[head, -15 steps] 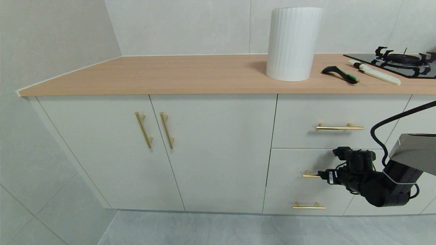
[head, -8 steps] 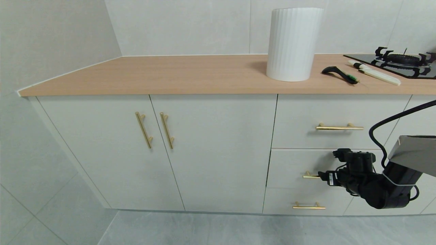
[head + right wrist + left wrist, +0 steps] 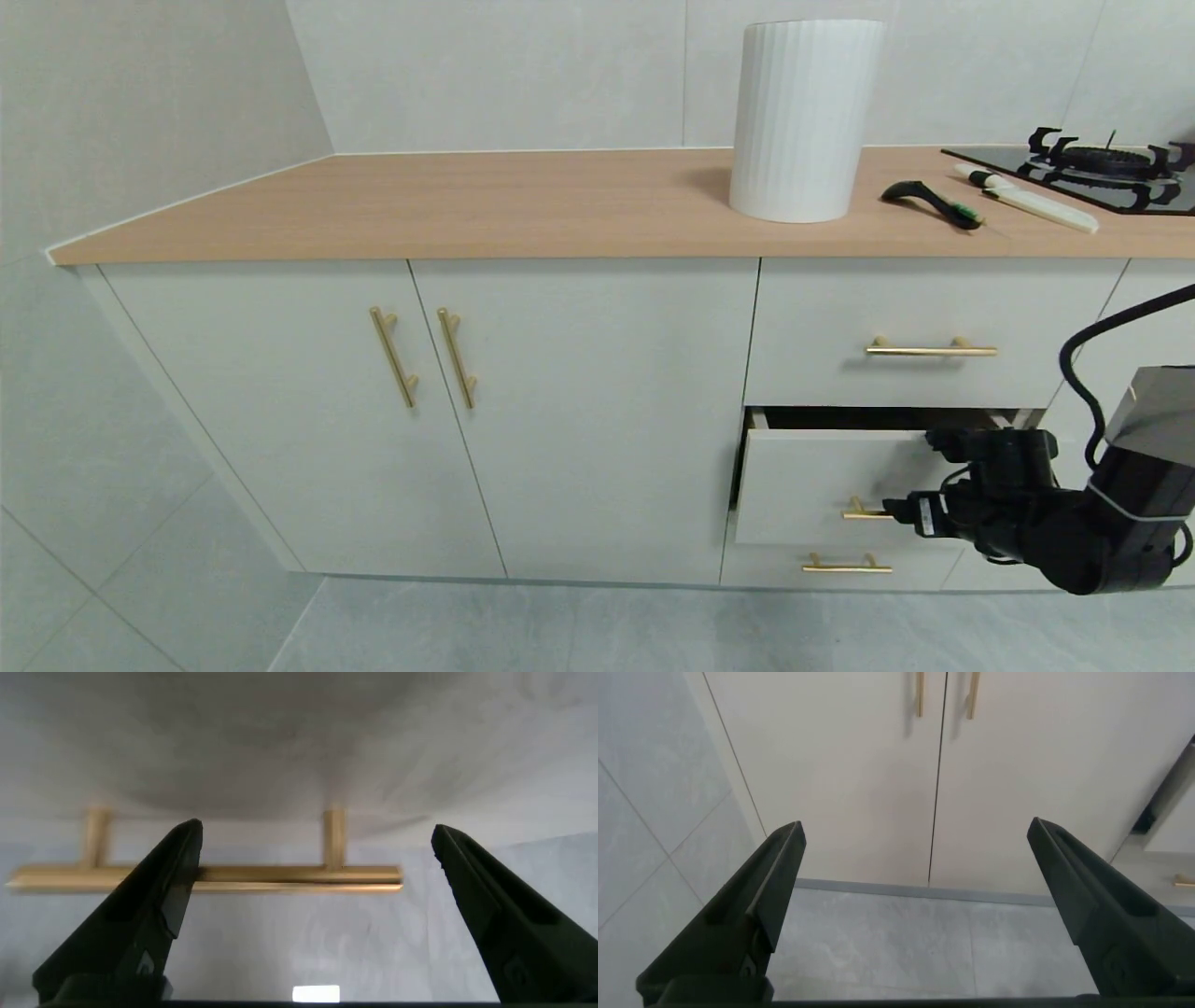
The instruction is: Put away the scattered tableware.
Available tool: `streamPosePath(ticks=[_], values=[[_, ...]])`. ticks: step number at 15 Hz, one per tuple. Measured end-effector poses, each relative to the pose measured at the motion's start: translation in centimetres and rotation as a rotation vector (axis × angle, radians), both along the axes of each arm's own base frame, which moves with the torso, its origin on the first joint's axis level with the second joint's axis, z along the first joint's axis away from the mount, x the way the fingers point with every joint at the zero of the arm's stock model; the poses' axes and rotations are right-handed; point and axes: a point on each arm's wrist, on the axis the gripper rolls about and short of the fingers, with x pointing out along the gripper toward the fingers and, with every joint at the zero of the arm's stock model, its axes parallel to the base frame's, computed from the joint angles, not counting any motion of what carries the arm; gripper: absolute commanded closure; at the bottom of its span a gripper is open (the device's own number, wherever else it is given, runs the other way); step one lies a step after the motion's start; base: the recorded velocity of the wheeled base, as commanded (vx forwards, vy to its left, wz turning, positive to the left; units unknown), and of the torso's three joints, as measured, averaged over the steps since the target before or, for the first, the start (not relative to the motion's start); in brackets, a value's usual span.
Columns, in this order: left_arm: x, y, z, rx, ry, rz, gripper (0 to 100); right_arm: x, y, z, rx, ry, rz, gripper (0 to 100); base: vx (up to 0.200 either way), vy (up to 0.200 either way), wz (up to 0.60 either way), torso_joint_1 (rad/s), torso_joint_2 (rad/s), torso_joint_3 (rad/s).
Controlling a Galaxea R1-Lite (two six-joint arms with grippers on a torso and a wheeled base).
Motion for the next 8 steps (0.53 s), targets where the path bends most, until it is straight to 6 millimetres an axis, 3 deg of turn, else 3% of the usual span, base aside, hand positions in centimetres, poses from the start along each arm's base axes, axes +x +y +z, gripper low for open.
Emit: streamPosePath(ticks=[6, 8], values=[[0.0, 0.0, 0.0, 0.000, 0.000, 0.000, 0, -6.3, 1.8, 10.3, 0.053, 0.055, 0.126, 0, 0.000, 0.000, 0.00, 0.000, 0.00, 0.000], [0.0, 0.0, 0.0, 0.000, 0.000, 0.000, 0, -7.2, 2.5, 13.6, 0.059, 0.000, 0.162, 0, 0.000, 0.000, 0.00, 0.000, 0.00, 0.000]])
